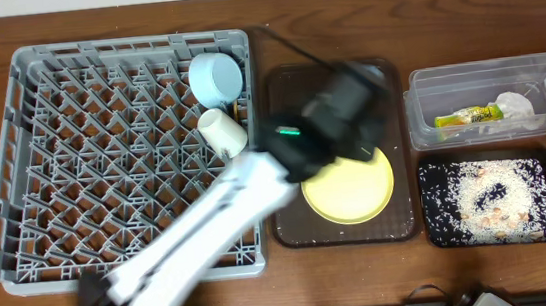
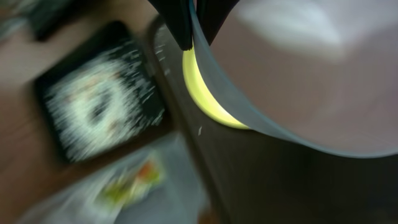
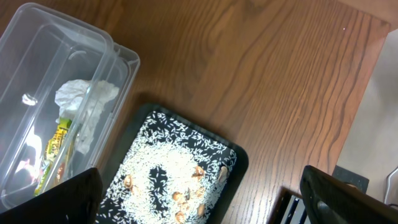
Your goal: Sort waste into correct bins and load items into the dishwasher rack
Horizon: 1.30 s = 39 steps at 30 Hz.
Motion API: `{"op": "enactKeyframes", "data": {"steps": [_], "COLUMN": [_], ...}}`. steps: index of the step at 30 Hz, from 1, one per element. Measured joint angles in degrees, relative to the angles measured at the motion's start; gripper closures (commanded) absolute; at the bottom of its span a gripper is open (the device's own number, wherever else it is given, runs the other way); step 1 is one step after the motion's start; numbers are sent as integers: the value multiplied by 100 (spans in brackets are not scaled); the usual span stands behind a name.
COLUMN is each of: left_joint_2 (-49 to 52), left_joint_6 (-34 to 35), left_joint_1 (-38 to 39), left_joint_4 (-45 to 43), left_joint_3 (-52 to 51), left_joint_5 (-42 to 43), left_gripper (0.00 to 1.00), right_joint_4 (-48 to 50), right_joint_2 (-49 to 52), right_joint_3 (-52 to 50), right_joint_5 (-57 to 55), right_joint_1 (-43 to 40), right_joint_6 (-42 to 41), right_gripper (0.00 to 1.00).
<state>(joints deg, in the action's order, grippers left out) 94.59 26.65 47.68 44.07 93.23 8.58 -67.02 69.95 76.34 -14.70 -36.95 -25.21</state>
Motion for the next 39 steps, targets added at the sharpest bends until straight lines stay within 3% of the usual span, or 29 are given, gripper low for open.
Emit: {"op": "enactKeyframes", "data": {"steps": [4, 8, 14, 17, 26, 39], "left_joint_2": [-848, -1027, -951, -946, -940, -918], "left_joint_6": [70, -42, -619, -896, -1364, -1473], "left_joint_1": [-1300, -2514, -3742, -4177, -5241, -6059], "left_joint_4": [332, 678, 717, 734, -195, -968], "left_joint_3": [33, 28, -625, -1099, -2754, -4345], "left_joint_5": [1130, 2765, 5458, 6227, 7552, 7962], "left_gripper": [94, 94, 93, 94, 94, 94], "right_joint_4": [2, 0, 0, 2, 0, 2], "right_joint_2": [0, 0, 0, 0, 0, 0], "right_joint_3": [0, 0, 0, 0, 0, 0], "right_joint_5": [0, 0, 0, 0, -2, 0], "right_joint_1": [0, 0, 0, 0, 0, 0], "right_joint_6": [0, 0, 0, 2, 0, 0], "right_gripper": [1, 1, 1, 1, 1, 1]}}
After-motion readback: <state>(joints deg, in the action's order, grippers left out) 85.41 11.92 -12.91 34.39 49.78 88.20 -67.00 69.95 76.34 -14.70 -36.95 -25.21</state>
